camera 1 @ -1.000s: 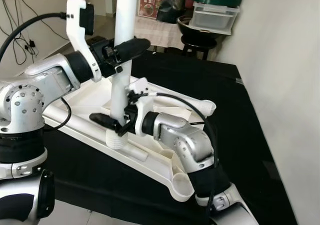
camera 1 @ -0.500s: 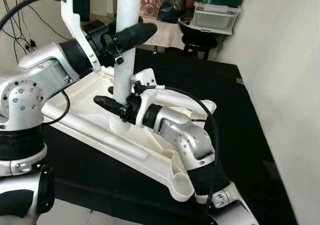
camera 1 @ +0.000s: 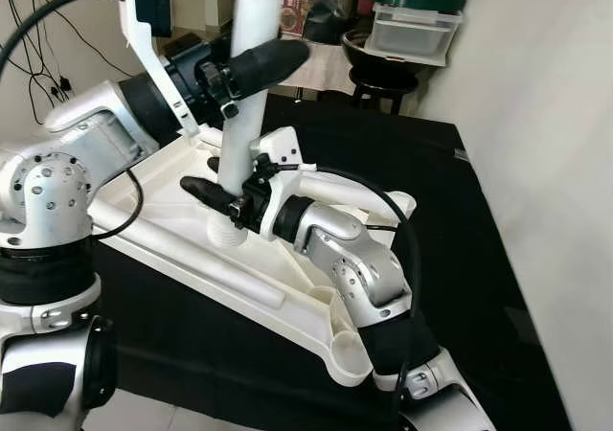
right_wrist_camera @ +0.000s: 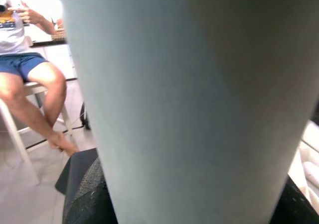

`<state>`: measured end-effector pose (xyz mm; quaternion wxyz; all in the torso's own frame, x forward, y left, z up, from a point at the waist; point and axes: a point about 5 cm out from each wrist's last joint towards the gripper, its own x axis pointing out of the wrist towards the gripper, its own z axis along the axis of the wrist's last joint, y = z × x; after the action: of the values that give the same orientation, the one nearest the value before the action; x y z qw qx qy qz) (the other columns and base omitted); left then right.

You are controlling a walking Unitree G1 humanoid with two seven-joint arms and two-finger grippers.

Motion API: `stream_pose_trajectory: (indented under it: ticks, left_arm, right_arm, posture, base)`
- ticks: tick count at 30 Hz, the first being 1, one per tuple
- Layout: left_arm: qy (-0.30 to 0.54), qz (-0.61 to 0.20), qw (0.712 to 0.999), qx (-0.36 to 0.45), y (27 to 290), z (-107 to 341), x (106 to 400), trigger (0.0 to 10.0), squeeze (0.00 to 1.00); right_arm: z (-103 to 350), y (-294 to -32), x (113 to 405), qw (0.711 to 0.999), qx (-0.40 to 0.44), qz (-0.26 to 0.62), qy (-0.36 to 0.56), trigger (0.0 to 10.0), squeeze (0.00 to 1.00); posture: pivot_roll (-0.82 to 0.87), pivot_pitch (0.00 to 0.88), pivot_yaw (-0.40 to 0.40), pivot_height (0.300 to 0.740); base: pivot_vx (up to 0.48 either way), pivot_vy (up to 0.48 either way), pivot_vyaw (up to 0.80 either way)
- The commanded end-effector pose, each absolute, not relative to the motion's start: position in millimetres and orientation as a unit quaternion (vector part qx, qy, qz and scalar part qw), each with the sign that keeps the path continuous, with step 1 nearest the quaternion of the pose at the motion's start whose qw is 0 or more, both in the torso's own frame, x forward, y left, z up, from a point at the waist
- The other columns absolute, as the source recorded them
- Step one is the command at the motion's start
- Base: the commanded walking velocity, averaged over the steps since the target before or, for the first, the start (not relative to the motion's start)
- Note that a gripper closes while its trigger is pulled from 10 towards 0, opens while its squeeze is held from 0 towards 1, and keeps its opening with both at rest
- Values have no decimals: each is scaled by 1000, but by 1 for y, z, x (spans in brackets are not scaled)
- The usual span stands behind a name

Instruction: Building children table

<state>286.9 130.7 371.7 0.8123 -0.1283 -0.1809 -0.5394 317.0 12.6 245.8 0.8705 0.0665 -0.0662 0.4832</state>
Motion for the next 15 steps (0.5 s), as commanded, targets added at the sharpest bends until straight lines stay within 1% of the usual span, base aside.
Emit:
stream_pose_trajectory:
  ticks: [1,3,4,5,6,8,9,11,12,13,14,15]
  left_arm:
    - [-158,-598,774,-135,112,365,278,10000,1000]
    - [-192,-563,791,-142,133,372,276,10000,1000]
    - [-192,-563,791,-142,133,372,276,10000,1000]
    - [-235,-498,824,-134,161,378,270,10000,1000]
    - [-248,-474,835,-130,170,380,268,10000,1000]
    - [-248,-474,835,-130,170,380,268,10000,1000]
    - [-267,-437,849,-129,184,384,264,10000,1000]
    - [-267,-437,849,-129,184,384,264,10000,1000]
    - [-301,-356,877,-115,217,390,247,10000,1000]
    - [-301,-356,877,-115,217,390,247,10000,1000]
    - [-309,-331,885,-106,228,391,239,10000,1000]
    - [-312,-319,889,-101,233,391,234,10000,1000]
  right_arm:
    - [247,27,313,868,77,487,-61,0,0]
    - [243,14,325,890,77,446,-62,0,0]
    - [243,14,325,890,77,446,-62,0,0]
    - [238,-7,338,916,78,390,-58,0,0]
    - [236,-15,342,924,77,371,-56,0,0]
    - [236,-15,342,924,77,371,-56,0,0]
    - [233,-25,347,934,78,346,-53,0,0]
    - [233,-25,347,934,78,346,-53,0,0]
    - [228,-52,357,956,80,279,-52,0,0]
    - [228,-52,357,956,80,279,-52,0,0]
    - [226,-63,361,963,82,252,-53,0,0]
    - [225,-70,362,967,82,237,-54,0,0]
  posture:
    - [-89,0,-78,740]
    - [-92,3,-78,740]
    - [-92,3,-78,740]
    - [-88,11,-80,740]
    - [-87,12,-80,740]
    - [-87,12,-80,740]
    - [-83,15,-83,740]
    - [-83,15,-83,740]
    - [-74,21,-87,740]
    - [-74,21,-87,740]
    - [-74,21,-87,740]
    - [-74,21,-87,740]
  base:
    - [0,0,0]
    - [0,0,0]
    - [0,0,0]
    - [0,0,0]
    - [0,0,0]
    - [0,0,0]
    - [0,0,0]
    - [0,0,0]
    - [0,0,0]
    - [0,0,0]
    - [0,0,0]
    - [0,0,0]
